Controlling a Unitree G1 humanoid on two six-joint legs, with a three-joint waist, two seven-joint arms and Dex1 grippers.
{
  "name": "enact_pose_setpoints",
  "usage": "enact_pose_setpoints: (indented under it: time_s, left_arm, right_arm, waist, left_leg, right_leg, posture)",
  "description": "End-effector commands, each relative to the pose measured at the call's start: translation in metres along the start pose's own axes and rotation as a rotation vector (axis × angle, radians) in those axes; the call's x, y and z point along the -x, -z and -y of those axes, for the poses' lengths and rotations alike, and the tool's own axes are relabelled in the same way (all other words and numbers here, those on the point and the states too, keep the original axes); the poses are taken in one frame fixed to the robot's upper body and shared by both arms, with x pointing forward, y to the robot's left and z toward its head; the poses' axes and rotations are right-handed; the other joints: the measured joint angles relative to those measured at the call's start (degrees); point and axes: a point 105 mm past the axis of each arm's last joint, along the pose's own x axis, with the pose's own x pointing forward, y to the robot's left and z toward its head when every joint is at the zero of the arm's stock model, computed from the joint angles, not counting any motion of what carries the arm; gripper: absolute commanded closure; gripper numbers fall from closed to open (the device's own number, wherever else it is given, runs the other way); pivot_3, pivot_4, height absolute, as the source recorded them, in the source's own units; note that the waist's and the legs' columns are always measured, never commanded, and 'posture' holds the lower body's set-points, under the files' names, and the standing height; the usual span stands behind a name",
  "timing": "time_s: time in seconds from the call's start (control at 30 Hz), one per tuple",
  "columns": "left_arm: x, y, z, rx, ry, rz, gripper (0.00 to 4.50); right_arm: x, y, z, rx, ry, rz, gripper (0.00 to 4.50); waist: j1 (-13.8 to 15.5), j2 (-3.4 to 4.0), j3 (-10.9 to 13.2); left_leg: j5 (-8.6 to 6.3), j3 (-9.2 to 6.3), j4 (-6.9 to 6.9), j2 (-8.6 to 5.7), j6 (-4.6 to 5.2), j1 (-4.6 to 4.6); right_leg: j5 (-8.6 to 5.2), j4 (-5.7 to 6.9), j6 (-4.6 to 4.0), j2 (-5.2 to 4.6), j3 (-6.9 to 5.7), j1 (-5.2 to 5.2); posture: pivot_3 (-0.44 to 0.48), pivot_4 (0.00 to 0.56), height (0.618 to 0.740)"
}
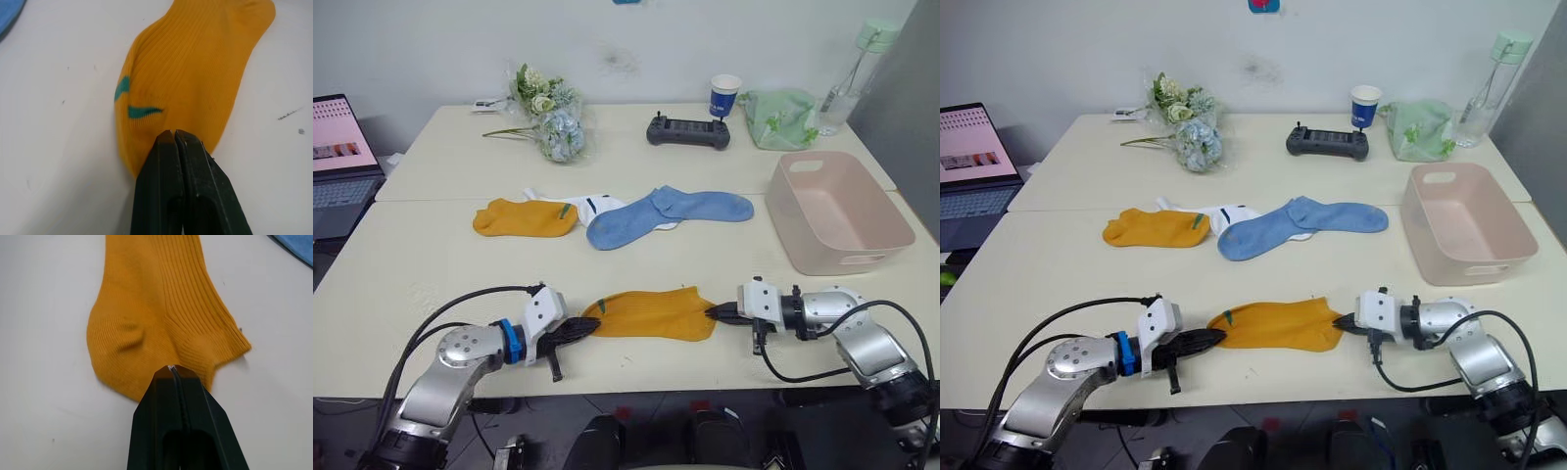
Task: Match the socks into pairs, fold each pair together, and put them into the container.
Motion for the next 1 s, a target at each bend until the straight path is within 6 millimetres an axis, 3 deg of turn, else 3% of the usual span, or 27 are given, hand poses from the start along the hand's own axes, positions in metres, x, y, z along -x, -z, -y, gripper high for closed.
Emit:
enact_pose_setpoints:
  time_s: [0.03, 0.13, 0.23, 0.37, 0.57, 0.63, 0.67, 0.8, 1.0]
  left_arm:
    - [0.010, -0.035, -0.010, 0.007, -0.078, 0.112, 4.47]
    - [0.030, -0.047, -0.033, 0.026, -0.247, 0.177, 4.49]
    - [0.056, -0.047, -0.058, 0.056, -0.441, 0.213, 3.91]
    - [0.089, -0.015, -0.071, 0.067, -0.651, 0.151, 2.62]
    - [0.100, 0.010, -0.064, 0.067, -0.787, 0.123, 0.74]
    - [0.103, 0.019, -0.060, 0.082, -0.804, 0.113, 0.11]
    - [0.103, 0.021, -0.058, 0.084, -0.805, 0.109, 0.05]
    - [0.100, 0.022, -0.059, 0.073, -0.795, 0.105, 0.05]
    - [0.078, -0.003, -0.088, -0.030, -0.762, 0.093, 0.05]
  right_arm:
    - [0.016, -0.045, 0.021, -0.076, 0.121, 0.192, 4.50]
    - [0.034, -0.044, 0.039, -0.096, 0.279, 0.177, 4.32]
    - [0.048, -0.032, 0.052, -0.122, 0.402, 0.141, 3.61]
    - [0.053, -0.009, 0.052, -0.130, 0.475, 0.085, 2.15]
    - [0.047, 0.001, 0.047, -0.148, 0.520, 0.110, 0.05]
    - [0.046, 0.003, 0.046, -0.155, 0.526, 0.112, 0.00]
    - [0.045, 0.004, 0.046, -0.155, 0.528, 0.109, 0.00]
    - [0.042, 0.003, 0.046, -0.147, 0.508, 0.109, 0.00]
    - [0.024, -0.022, 0.045, -0.112, 0.410, 0.149, 0.00]
  waist:
    - [0.0, 0.00, 0.0]
    - [0.1, 0.00, 0.0]
    - [0.1, 0.00, 0.0]
    - [-0.1, 0.02, 0.0]
    - [0.1, -0.01, 0.0]
    - [0.1, -0.01, 0.0]
    - [0.1, -0.01, 0.0]
    - [0.1, -0.01, 0.0]
    - [0.1, 0.00, 0.0]
  left_leg:
    - [0.00, -0.01, 0.00, 0.00, 0.00, -0.02]
    - [0.00, -0.03, 0.00, 0.01, -0.01, -0.02]
    - [0.00, -0.01, 0.00, -0.01, -0.01, -0.02]
    - [0.00, 0.07, -0.05, 0.00, -0.01, 0.01]
    - [0.00, 0.09, 0.00, -0.01, -0.01, -0.01]
    - [0.00, 0.07, -0.01, -0.01, -0.01, 0.00]
    - [0.00, 0.08, -0.02, -0.02, -0.01, 0.00]
    - [0.00, 0.09, -0.03, -0.01, -0.01, 0.00]
    - [0.00, 0.07, -0.01, -0.02, -0.02, 0.01]
  right_leg:
    - [0.00, 0.00, 0.00, -0.01, 0.01, -0.01]
    - [0.00, 0.00, 0.00, -0.07, 0.03, -0.01]
    - [0.00, -0.02, 0.00, -0.06, 0.00, -0.02]
    - [0.00, -0.03, 0.00, -0.06, 0.06, -0.04]
    - [0.00, -0.01, -0.01, -0.07, 0.07, -0.03]
    - [0.00, -0.02, -0.01, -0.07, 0.07, 0.00]
    - [0.00, -0.03, -0.01, -0.07, 0.07, -0.01]
    - [0.00, -0.03, -0.01, -0.07, 0.07, -0.02]
    - [0.00, 0.00, -0.01, -0.02, 0.02, 0.00]
  posture:
    - [0.000, 0.150, 0.740]
    - [0.000, 0.150, 0.740]
    - [0.000, 0.150, 0.740]
    - [0.000, 0.150, 0.740]
    - [0.000, 0.150, 0.740]
    - [0.000, 0.150, 0.740]
    - [0.000, 0.150, 0.740]
    - [0.000, 0.150, 0.740]
    - [0.000, 0.150, 0.740]
